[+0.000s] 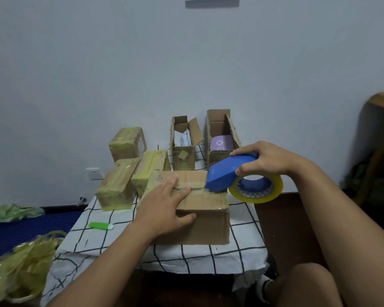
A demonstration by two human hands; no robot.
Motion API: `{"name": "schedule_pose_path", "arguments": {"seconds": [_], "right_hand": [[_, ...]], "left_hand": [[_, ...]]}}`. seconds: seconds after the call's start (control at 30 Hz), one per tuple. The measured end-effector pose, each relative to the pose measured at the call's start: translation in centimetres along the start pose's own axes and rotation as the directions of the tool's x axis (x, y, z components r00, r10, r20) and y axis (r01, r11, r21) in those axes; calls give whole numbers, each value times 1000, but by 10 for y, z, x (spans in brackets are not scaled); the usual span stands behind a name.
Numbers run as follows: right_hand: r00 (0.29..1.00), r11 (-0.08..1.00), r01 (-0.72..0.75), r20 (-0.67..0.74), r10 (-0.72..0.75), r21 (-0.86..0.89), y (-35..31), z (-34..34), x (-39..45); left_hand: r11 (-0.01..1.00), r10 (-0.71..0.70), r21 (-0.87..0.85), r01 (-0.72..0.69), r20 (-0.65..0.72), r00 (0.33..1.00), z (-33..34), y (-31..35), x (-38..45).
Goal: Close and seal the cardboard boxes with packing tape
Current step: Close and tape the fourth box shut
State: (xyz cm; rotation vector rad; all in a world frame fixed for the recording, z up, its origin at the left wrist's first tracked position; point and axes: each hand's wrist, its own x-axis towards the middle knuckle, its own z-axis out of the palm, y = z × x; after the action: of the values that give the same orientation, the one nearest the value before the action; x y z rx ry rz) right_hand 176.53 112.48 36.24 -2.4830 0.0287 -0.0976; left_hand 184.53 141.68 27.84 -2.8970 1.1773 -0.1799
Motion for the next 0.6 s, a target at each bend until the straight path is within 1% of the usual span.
{"name": "schedule_pose_path", "arguments": {"seconds": [0.07,0.13,0.27,0.37,0.47,0.6], "right_hand": [[1000,1000,-2,-9,2,19,2,1,0],[1000,999,-10,-11,10,40,4,1,-1],[1000,997,-8,-8,8,82,7,3,-3],[1000,994,-13,-12,14,106,11,4,-5],[999,990,-15,-33,20,140,16,6,-8],[998,983,1,-68,12,184,19,11,-13]], "left_hand": [[998,55,31,-55,-5,998,-2,7,2],[997,67,35,-67,18,998,0,18,3],[1000,9,14,-9,37,999,2,38,6],[1000,8,-8,-8,-26,1000,0,53,12],[998,-28,-62,26,-30,999,3,67,16],[998,-61,-31,60,-54,997,6,74,18]]}}
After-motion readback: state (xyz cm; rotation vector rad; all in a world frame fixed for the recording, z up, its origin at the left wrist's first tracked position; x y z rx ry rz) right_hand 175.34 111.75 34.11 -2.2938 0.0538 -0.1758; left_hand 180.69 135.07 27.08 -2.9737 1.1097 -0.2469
